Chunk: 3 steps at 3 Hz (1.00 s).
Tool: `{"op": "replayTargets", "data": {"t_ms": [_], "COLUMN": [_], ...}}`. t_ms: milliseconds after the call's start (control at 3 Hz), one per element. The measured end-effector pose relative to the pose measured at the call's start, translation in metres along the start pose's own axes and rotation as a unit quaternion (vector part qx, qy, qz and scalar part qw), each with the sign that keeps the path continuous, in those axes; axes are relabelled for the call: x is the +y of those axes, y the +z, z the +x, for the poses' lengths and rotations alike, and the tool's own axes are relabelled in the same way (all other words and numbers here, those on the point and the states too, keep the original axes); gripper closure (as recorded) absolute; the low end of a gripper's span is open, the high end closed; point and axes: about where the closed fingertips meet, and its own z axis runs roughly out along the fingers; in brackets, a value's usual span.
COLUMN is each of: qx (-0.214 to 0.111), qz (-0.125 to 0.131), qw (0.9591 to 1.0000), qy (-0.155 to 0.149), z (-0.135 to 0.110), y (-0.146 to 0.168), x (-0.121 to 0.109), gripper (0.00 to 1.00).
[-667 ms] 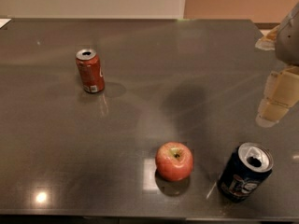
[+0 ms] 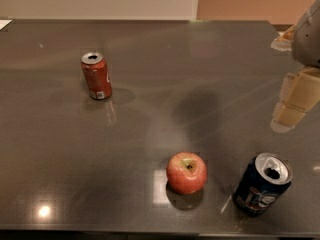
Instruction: Move coke can near apple
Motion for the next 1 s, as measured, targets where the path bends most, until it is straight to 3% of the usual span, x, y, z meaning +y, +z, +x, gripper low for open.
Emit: {"op": "replayTargets", "data": {"t_ms": [333,1000], "qx": [-0.029,-0.098], "qz": [-0.008,-0.028], "qw": [0.9994,0.9946], "qy": [-0.015,-0.018], "z": [-0.027,-0.098], "y": [0.016,0.069], "x": [-0.011,-0.042], "gripper": [0.0,0.0]}}
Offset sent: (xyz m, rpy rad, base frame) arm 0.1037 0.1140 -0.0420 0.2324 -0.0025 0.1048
